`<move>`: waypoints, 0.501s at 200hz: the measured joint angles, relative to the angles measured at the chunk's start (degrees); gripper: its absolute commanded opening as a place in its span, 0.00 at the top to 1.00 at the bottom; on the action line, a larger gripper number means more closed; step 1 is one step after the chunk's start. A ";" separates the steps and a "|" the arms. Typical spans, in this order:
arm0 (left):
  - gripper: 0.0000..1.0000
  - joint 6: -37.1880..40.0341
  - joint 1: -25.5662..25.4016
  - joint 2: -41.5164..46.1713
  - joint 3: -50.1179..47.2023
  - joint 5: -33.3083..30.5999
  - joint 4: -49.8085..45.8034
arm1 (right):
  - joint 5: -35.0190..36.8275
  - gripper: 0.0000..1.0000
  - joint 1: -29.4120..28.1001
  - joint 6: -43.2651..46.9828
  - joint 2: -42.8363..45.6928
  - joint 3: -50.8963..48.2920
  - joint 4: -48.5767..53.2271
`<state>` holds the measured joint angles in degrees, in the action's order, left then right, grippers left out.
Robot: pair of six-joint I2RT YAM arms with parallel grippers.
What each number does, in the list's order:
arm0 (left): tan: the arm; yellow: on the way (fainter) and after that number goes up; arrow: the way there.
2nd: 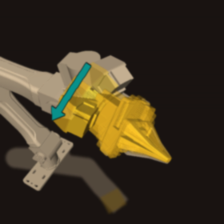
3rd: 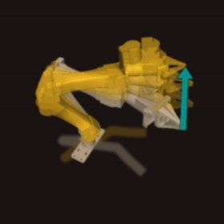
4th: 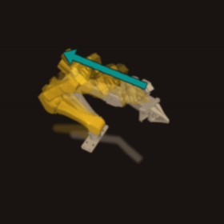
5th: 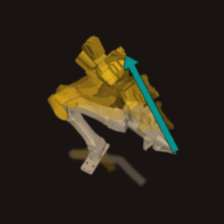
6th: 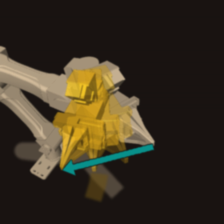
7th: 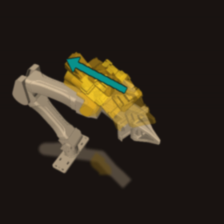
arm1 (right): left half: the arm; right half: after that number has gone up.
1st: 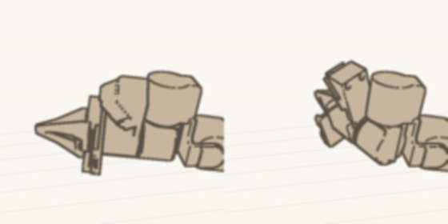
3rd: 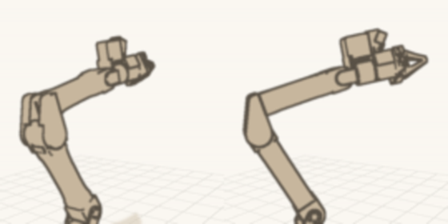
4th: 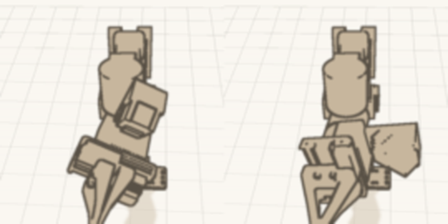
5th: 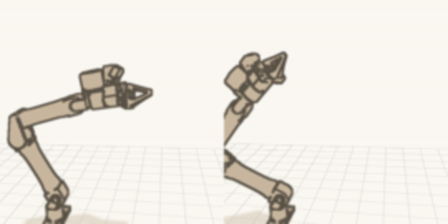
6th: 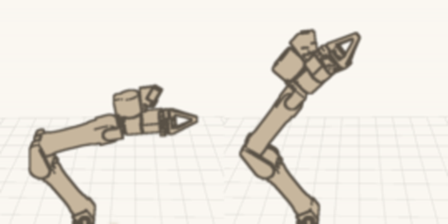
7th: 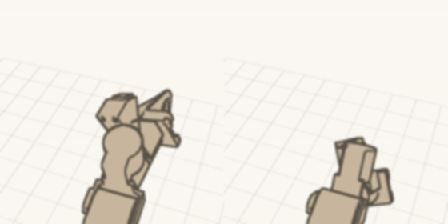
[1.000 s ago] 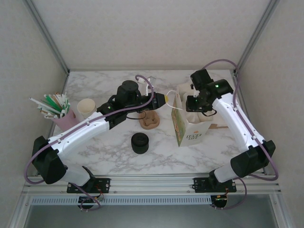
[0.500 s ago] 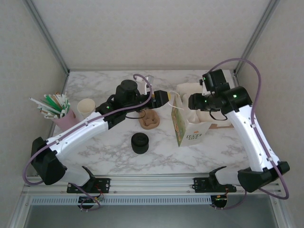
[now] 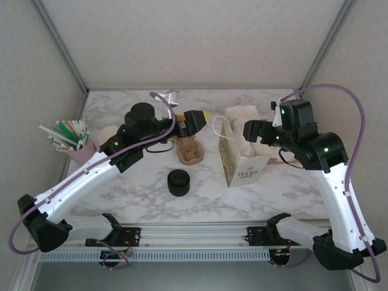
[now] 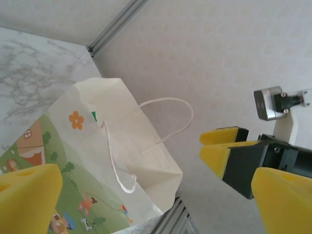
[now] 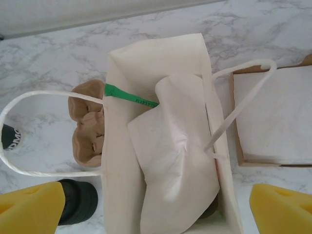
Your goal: Pack the takeout coffee
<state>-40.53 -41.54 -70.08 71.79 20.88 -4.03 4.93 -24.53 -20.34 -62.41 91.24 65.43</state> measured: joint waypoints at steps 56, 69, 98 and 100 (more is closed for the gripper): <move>0.00 0.50 0.00 8.28 -4.55 -6.95 -4.04 | 2.89 0.01 0.00 0.09 6.14 -6.38 -1.88; 0.00 0.90 0.00 10.25 -5.60 -9.03 -5.55 | 3.96 0.01 0.00 0.20 7.74 -7.76 -2.21; 0.00 1.53 0.00 13.64 -7.89 -12.44 -7.76 | 6.23 0.01 0.00 0.20 11.13 -9.42 -2.97; 0.00 1.53 0.00 13.79 -8.07 -12.66 -7.87 | 6.27 0.01 0.00 0.15 11.26 -9.44 -3.02</move>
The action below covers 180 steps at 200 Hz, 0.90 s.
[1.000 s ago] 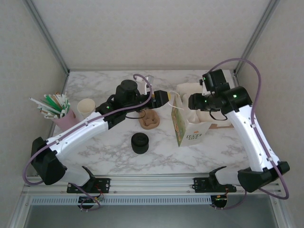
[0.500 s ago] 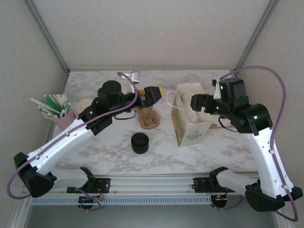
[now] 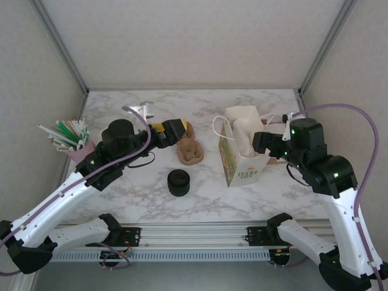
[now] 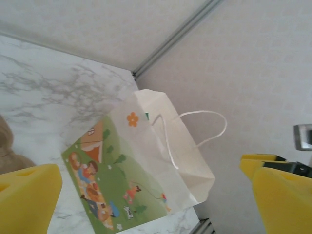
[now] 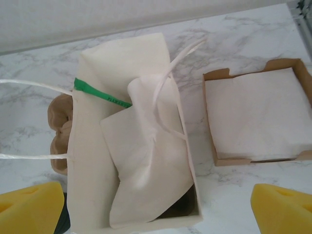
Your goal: Pack the takeout coffee
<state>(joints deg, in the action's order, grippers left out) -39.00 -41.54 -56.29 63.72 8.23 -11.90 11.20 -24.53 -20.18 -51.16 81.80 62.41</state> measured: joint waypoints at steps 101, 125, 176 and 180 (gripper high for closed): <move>0.00 -0.07 0.00 -2.95 -4.72 -1.42 -2.10 | 19.76 0.01 0.15 -3.15 2.56 0.59 3.89; 0.00 -0.26 0.00 -5.18 -5.31 -0.85 -2.05 | 21.77 0.01 2.40 -4.04 1.77 0.72 5.20; 0.00 -0.87 0.00 -9.86 -6.60 1.62 0.00 | 11.43 0.01 20.35 -3.82 -1.25 -0.61 3.85; 0.00 -0.90 0.00 -10.27 -6.60 1.79 0.22 | 10.03 0.01 22.05 -3.78 -1.36 -0.98 3.61</move>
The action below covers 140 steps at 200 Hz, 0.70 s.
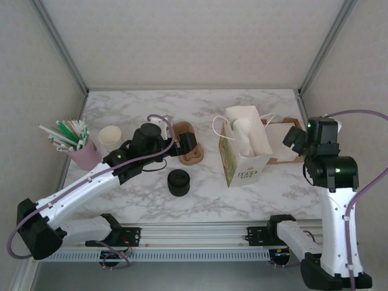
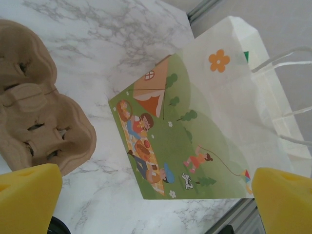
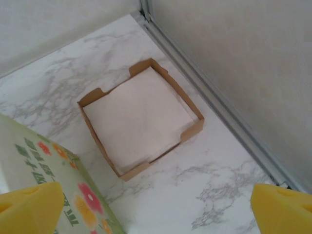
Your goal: Pack the takeout coffee
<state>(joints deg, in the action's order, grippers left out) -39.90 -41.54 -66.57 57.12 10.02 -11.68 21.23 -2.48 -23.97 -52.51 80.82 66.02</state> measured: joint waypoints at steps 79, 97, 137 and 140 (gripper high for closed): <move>0.37 -2.03 0.13 -10.05 0.20 6.29 5.73 | -31.36 0.37 25.27 -2.23 -4.35 -12.57 -9.90; 0.48 -2.34 0.11 -12.31 0.31 7.87 7.23 | -37.33 0.41 27.93 -3.67 -6.95 -15.85 -13.25; 0.59 -3.15 0.11 -16.41 1.25 10.29 9.90 | -46.99 0.45 28.33 -6.95 -12.41 -21.49 -21.88; 0.60 -3.30 0.11 -16.74 1.33 10.43 10.08 | -47.54 0.45 28.33 -7.04 -13.00 -21.75 -22.43</move>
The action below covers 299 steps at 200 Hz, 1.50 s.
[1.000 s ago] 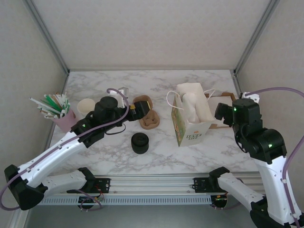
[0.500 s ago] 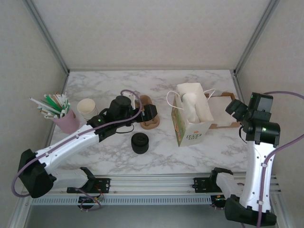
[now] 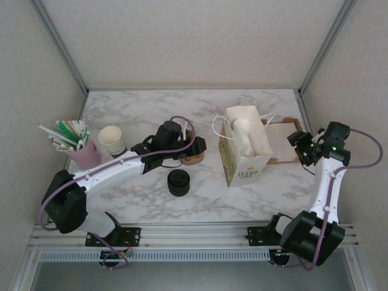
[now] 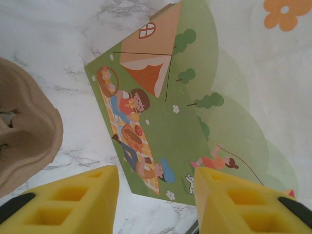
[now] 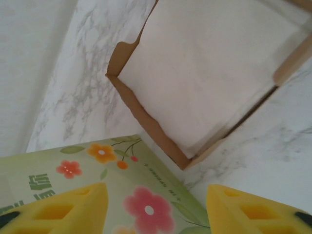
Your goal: Pack the takeout coffee
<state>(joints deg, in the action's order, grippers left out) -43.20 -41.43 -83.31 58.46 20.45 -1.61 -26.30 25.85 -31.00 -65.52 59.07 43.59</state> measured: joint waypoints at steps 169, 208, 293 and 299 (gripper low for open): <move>0.73 -1.68 0.00 -11.74 5.22 3.80 6.12 | -8.28 0.54 -14.58 -2.36 -16.50 -5.25 -14.29; 0.73 -1.70 0.00 -11.74 5.22 3.80 6.12 | -8.24 0.54 -17.00 -2.97 -16.50 -6.69 -15.56; 0.74 -1.90 0.00 -11.74 5.22 3.80 6.10 | -7.26 0.54 -22.86 -4.83 -16.90 -9.03 -18.36; 0.74 -1.90 0.00 -11.74 5.22 3.80 6.10 | -6.99 0.54 -23.23 -4.90 -16.90 -9.14 -18.51</move>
<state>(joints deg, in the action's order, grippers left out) -45.10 -41.43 -95.04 63.68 24.25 4.49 -33.30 2.61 -35.90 -82.41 49.93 25.08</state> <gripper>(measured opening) 0.265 0.460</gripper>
